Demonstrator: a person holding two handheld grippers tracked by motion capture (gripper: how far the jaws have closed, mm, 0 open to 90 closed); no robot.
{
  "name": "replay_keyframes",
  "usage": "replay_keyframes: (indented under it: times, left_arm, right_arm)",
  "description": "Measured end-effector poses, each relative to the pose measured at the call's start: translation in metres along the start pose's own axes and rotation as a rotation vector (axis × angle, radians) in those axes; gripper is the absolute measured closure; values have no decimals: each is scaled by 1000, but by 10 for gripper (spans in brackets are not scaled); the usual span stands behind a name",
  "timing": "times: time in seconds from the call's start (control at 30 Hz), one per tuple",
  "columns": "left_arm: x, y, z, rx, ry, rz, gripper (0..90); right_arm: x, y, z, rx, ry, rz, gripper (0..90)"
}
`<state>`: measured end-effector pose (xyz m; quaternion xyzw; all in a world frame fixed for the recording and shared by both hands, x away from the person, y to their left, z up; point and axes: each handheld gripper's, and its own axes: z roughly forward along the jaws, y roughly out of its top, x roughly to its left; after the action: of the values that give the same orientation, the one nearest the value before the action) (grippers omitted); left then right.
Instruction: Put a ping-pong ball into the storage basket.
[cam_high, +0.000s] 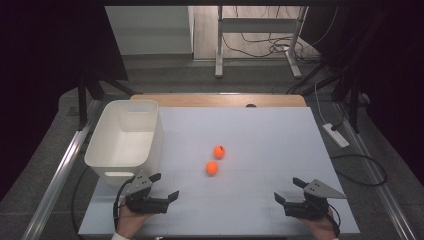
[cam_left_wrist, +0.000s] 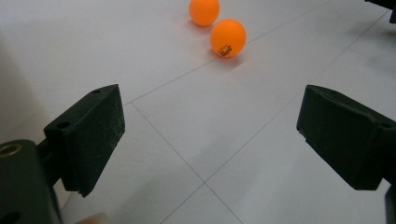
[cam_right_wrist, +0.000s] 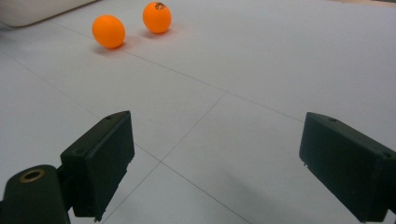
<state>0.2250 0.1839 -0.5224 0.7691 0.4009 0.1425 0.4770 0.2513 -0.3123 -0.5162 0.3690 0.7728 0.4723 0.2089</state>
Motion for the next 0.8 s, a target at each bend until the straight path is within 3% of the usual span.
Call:
replay_keyframes:
  times: [0.8]
  left_arm:
    - [-3, 4, 0, -10, -5, 9, 87]
  right_arm:
    - [2, 0, 7, 30, 14, -22, 115]
